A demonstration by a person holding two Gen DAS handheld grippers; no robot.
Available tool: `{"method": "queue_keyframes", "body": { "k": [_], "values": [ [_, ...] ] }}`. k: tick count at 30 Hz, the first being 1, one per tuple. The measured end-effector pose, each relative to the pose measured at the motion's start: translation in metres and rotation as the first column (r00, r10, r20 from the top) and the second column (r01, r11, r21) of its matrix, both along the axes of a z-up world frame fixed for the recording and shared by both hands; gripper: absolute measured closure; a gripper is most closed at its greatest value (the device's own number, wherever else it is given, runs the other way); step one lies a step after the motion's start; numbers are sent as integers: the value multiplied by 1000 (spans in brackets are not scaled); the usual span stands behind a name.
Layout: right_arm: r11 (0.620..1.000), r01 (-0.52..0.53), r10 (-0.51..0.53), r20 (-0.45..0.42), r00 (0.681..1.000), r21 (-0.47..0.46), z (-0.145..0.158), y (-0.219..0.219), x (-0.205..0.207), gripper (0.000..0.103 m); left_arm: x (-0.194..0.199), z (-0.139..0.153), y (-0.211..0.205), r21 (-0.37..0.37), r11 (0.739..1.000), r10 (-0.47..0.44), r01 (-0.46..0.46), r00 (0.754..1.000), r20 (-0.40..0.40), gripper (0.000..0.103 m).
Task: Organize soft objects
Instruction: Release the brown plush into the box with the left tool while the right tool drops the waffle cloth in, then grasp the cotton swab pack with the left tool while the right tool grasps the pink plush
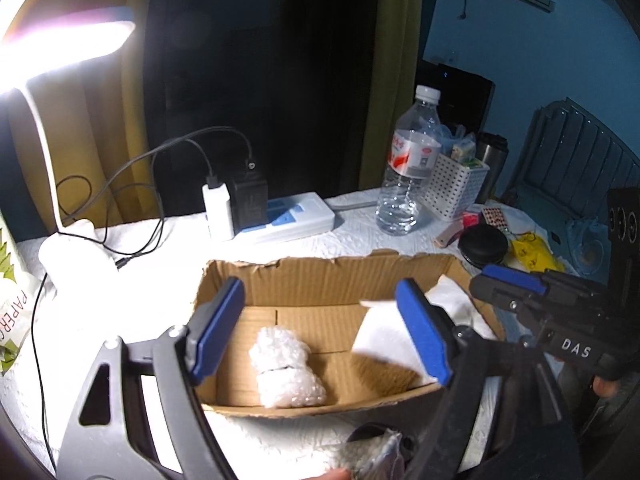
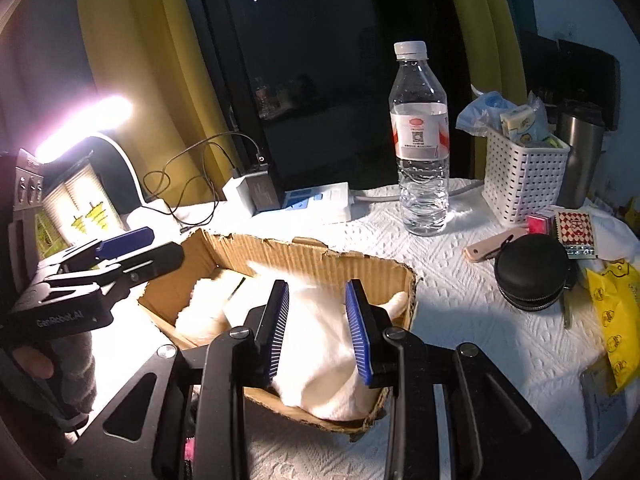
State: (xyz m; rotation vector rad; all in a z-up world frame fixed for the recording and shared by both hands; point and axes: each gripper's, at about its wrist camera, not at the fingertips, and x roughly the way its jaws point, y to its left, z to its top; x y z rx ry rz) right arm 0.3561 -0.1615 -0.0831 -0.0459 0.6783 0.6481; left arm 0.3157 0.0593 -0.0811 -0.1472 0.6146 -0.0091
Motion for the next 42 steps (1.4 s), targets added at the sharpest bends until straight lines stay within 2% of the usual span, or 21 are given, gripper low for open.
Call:
{"method": "queue_keyframes", "body": {
  "k": [21, 23, 25, 27, 40, 42],
  "values": [
    [1000, 3, -4, 83, 997, 2, 31, -14, -67, 70, -68, 28, -17, 20, 999, -39, 37, 996, 80, 23],
    [1000, 2, -3, 90, 996, 2, 34, -14, -74, 69, -74, 29, -19, 20, 999, -41, 39, 996, 84, 23],
    [1000, 0, 0, 98, 995, 3, 36, -15, -82, 62, -81, 30, -20, 22, 999, -42, 40, 995, 87, 23],
    [1000, -1, 1, 102, 995, 6, 37, -17, -88, 59, -87, 30, -21, 23, 999, -43, 41, 995, 90, 23],
    [1000, -5, 5, 101, 995, -4, 29, -18, -121, 57, -120, 21, -21, 26, 998, -50, 49, 996, 75, 23],
    [1000, -10, 11, 96, 995, -8, 26, -16, -126, 54, -124, 18, -20, 19, 999, -49, 48, 996, 73, 23]
  ]
}}
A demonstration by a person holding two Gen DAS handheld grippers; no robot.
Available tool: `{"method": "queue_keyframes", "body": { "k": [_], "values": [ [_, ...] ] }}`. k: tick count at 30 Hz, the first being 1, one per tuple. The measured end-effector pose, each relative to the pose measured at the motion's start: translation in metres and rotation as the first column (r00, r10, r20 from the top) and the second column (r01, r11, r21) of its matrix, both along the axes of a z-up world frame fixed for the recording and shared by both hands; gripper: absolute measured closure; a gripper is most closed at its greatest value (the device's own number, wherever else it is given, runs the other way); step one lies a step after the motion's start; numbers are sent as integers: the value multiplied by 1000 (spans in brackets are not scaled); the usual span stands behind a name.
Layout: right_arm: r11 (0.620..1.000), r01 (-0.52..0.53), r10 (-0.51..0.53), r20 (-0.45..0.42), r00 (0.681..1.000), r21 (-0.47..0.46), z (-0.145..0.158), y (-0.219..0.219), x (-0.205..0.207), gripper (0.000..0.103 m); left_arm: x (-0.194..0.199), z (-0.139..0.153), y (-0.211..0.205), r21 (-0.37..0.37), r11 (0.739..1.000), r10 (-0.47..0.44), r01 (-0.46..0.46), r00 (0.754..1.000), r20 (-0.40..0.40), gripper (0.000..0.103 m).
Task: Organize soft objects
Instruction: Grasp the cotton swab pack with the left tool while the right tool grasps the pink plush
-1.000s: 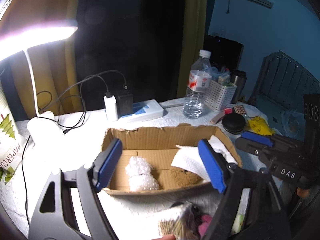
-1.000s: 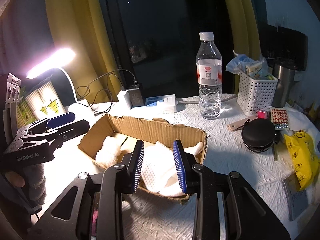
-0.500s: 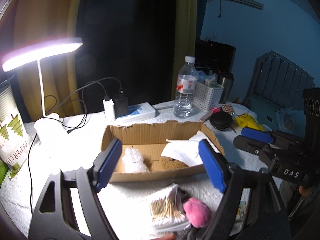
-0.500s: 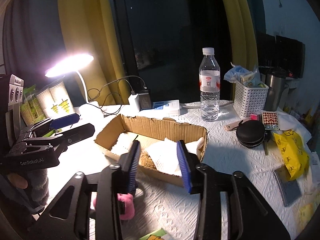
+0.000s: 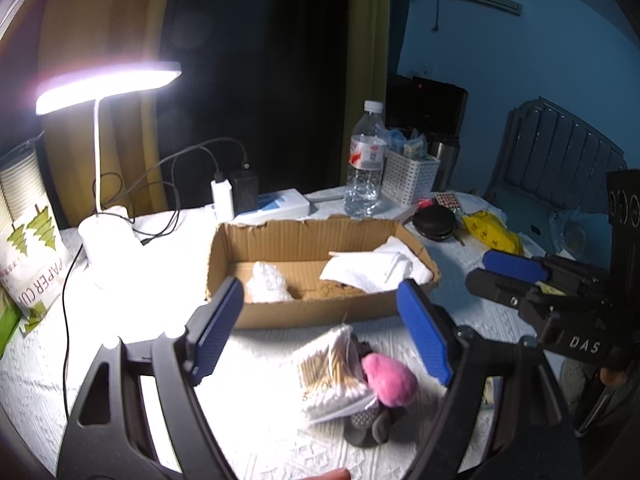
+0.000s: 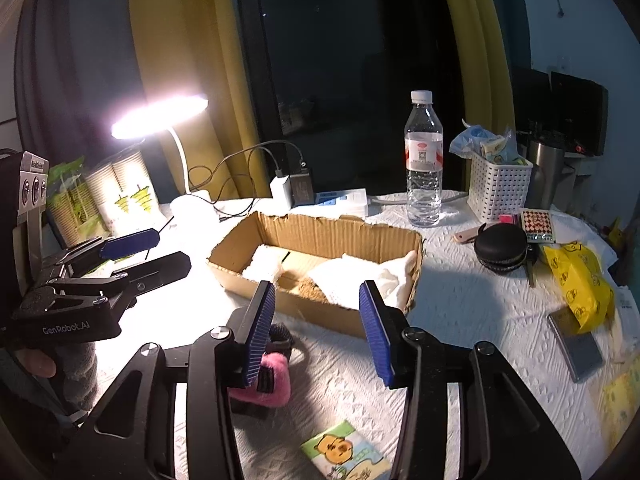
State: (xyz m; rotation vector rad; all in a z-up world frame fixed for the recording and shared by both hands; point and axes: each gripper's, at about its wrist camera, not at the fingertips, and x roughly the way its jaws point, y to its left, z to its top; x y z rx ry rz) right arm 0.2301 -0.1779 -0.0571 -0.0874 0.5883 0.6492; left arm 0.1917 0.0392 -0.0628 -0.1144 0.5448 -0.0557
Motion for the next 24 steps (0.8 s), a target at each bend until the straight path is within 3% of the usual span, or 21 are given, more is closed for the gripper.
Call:
{"method": "queue_keyframes", "body": {
  "k": [24],
  "values": [
    [986, -114, 100, -115, 988, -121, -58, 70, -27, 49, -34, -64, 60, -87, 994, 63, -72, 993, -102, 22]
  ]
}}
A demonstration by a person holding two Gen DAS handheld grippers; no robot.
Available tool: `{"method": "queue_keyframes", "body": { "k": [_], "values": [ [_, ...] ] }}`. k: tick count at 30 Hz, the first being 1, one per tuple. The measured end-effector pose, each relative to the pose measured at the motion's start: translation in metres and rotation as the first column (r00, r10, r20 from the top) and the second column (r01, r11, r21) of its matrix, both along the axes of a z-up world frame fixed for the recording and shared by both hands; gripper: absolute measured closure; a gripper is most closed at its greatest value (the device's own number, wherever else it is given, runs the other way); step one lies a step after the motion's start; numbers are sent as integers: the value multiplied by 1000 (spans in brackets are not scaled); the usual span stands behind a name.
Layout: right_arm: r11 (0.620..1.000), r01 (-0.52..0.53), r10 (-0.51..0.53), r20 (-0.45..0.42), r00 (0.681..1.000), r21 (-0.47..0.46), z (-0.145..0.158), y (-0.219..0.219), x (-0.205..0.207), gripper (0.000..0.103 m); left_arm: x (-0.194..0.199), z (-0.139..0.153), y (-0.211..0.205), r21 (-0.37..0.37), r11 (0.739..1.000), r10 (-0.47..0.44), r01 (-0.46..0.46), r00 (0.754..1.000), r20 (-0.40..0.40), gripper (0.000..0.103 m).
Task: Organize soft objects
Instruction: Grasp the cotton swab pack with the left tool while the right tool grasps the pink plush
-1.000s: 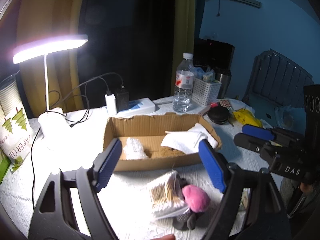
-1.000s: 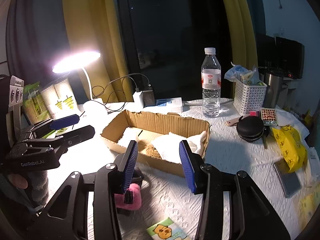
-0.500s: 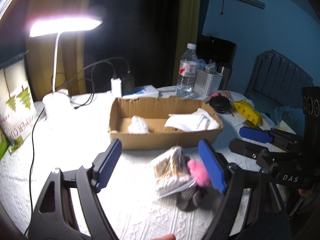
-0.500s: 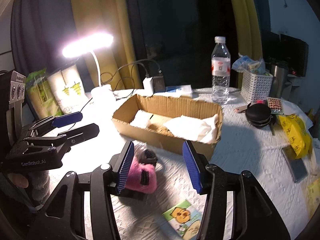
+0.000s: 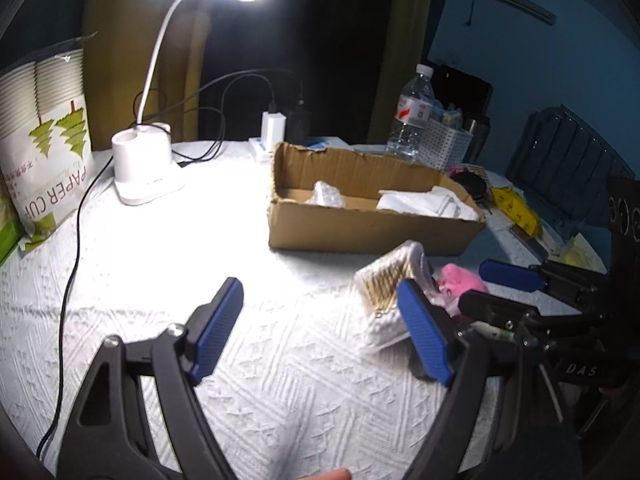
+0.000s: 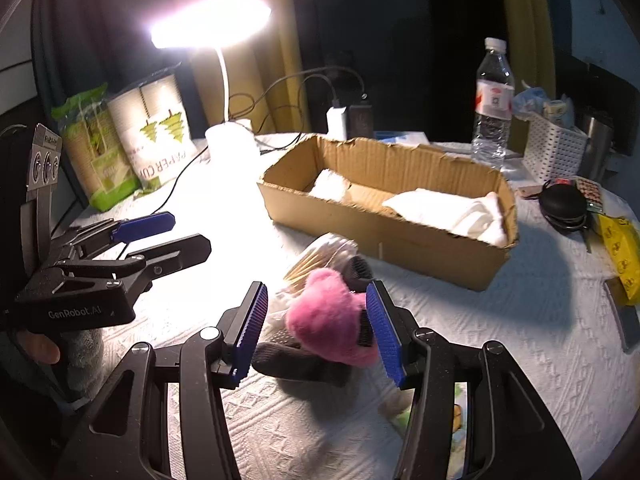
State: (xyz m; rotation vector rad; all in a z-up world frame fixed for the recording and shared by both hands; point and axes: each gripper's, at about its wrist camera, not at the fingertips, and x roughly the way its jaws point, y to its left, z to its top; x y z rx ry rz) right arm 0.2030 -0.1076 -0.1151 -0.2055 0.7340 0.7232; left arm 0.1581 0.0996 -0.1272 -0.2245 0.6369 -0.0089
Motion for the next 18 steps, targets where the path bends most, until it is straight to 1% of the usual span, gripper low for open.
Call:
{"method": "queue_keyframes", "body": {
  "k": [4, 8, 12, 16, 18],
  "values": [
    [1000, 17, -18, -27, 999, -20, -11, 0, 6, 49, -1, -6, 6, -10, 1000, 13, -13, 1000, -10, 22],
    [999, 32, -32, -43, 999, 1, -12, -10, 10, 49, 2, -9, 6, -4, 1000, 15, -15, 1000, -20, 22],
    [998, 60, -59, -43, 997, 31, -9, -24, 14, 49, 6, -10, 0, 6, 1000, 6, -6, 1000, -29, 22],
    [996, 87, -85, -40, 996, 34, -11, -39, 20, 49, 12, -10, -11, 21, 1000, -11, 12, 999, -39, 22],
    [994, 109, -108, -54, 993, 29, -15, -47, 26, 49, 16, -10, -17, 28, 999, -19, 21, 999, -43, 22]
  ]
}}
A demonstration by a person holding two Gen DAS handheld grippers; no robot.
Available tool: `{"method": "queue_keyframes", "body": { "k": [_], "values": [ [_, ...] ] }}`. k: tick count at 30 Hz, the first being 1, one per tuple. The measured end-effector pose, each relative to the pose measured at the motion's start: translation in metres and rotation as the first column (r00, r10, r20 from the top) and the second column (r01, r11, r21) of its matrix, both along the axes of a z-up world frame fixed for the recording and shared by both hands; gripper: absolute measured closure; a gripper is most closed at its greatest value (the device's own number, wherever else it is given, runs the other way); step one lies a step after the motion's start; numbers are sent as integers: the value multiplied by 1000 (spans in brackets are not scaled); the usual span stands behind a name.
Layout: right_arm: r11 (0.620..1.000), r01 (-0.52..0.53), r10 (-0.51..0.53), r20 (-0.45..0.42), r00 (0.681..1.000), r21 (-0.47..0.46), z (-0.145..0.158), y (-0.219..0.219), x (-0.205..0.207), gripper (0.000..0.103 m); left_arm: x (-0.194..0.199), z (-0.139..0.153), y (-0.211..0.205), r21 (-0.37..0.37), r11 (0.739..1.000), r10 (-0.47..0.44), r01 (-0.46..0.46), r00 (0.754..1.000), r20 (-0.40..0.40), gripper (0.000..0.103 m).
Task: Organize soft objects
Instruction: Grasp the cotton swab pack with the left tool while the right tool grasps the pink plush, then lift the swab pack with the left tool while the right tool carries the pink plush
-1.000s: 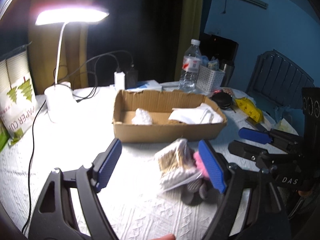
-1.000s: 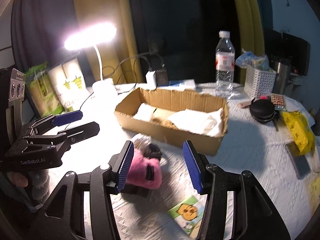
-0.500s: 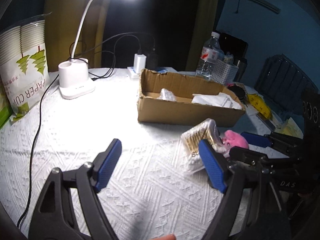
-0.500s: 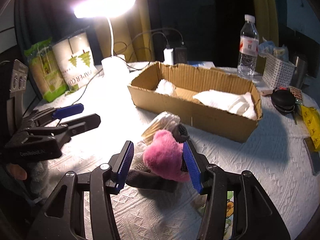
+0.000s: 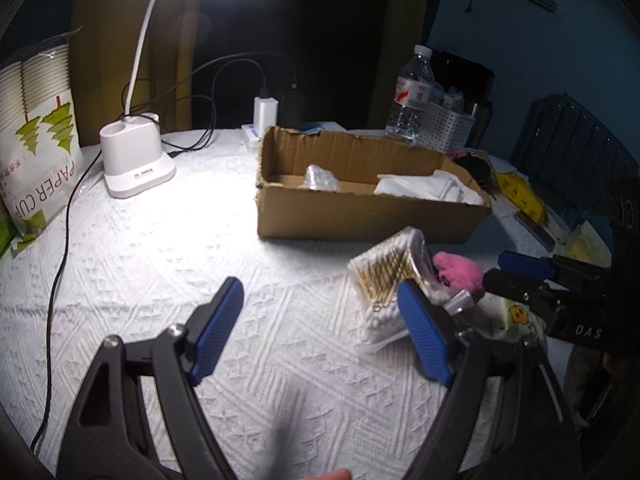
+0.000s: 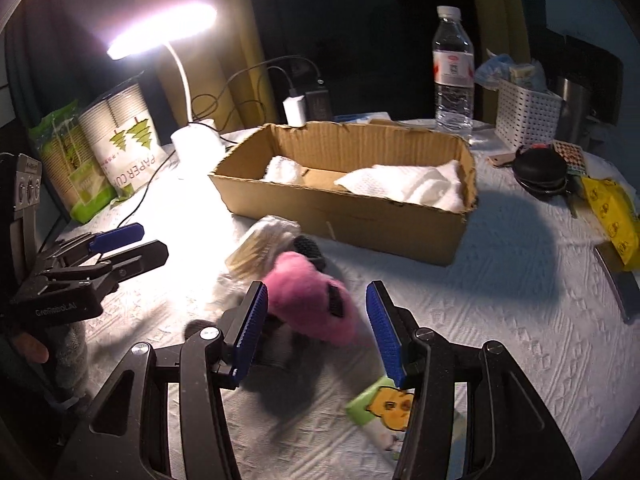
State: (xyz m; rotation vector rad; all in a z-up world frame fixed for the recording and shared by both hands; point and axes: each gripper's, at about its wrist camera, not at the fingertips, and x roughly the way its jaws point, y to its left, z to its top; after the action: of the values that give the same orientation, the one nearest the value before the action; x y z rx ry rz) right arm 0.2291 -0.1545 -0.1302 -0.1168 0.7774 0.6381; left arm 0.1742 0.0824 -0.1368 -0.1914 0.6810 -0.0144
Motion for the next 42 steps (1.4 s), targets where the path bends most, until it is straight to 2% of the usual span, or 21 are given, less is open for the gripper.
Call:
{"method": "queue_keyframes", "body": {
  "k": [3, 8, 10, 12, 19, 20, 21, 22, 24, 28, 34, 38, 39, 41, 42],
  "values": [
    [1000, 9, -9, -15, 1000, 9, -3, -8, 5, 49, 6, 2, -9, 7, 1000, -9, 9, 1000, -4, 22],
    [997, -69, 69, 3, 998, 42, 3, 0, -2, 48, 15, 4, -18, 10, 1000, -9, 9, 1000, -10, 22],
    [995, -95, 95, 16, 995, 32, 3, 8, -4, 39, 17, 5, -19, 9, 1000, -5, 5, 1000, -8, 22],
    [993, -115, 114, 15, 993, 23, -1, 15, -2, 39, 20, 6, -20, 14, 1000, -4, 5, 1000, -10, 22],
    [995, -102, 102, -12, 995, 1, -15, 19, 13, 39, 31, 3, -27, 29, 1000, -12, 13, 999, -33, 22],
    [995, -100, 100, -16, 995, -6, -17, 18, 14, 39, 33, 2, -29, 30, 999, -16, 17, 999, -38, 22],
    [995, -99, 99, -21, 995, -7, -19, 16, 16, 44, 35, 0, -31, 30, 999, -21, 22, 999, -44, 22],
    [995, -96, 95, -27, 995, -4, -21, 14, 17, 57, 37, -2, -33, 29, 999, -25, 26, 999, -48, 22],
    [997, -83, 83, -39, 996, 3, -22, 7, 21, 66, 43, -7, -36, 21, 999, -31, 32, 998, -63, 22],
    [998, -66, 67, -38, 997, 24, -20, -5, 25, 66, 58, -18, -39, -11, 999, -33, 32, 993, -109, 22],
    [998, -35, 37, -47, 998, 49, -19, -22, 32, 66, 76, -39, -45, -6, 1000, -14, 13, 978, -208, 19],
    [998, -23, 26, -48, 999, 65, -19, -30, 34, 66, 75, -43, -42, -50, 999, -26, 16, 978, -207, 20],
    [997, -22, 25, -47, 999, 69, -18, -32, 33, 66, 74, -43, -42, -52, 998, -30, 20, 979, -201, 22],
    [997, -20, 23, -45, 999, 74, -17, -33, 33, 66, 72, -42, -44, -47, 998, -44, 35, 980, -196, 37],
    [997, -19, 22, -42, 999, 75, -16, -34, 33, 66, 71, -41, -45, -42, 998, -46, 38, 980, -192, 39]
  ]
}}
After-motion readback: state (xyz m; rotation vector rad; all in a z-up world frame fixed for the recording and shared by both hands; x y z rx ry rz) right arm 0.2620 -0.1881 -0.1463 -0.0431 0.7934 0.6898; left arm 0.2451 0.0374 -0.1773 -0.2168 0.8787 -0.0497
